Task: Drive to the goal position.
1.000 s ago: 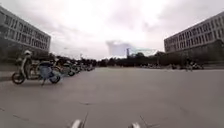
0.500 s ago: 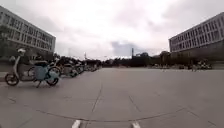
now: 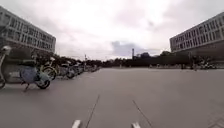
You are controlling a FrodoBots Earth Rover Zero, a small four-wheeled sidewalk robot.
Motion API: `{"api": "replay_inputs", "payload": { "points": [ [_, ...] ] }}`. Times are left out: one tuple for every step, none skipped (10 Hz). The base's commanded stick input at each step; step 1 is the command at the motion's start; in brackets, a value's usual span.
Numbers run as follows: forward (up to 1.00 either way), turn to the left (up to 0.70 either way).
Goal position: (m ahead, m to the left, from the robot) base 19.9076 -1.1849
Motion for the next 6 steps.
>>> {"api": "replay_inputs", "payload": {
  "points": [
    [1.00,0.00],
    [1.00,0.00],
    [1.00,0.00],
    [1.00,0.00],
    [1.00,0.00],
    [1.00,-0.22]
  ]
}}
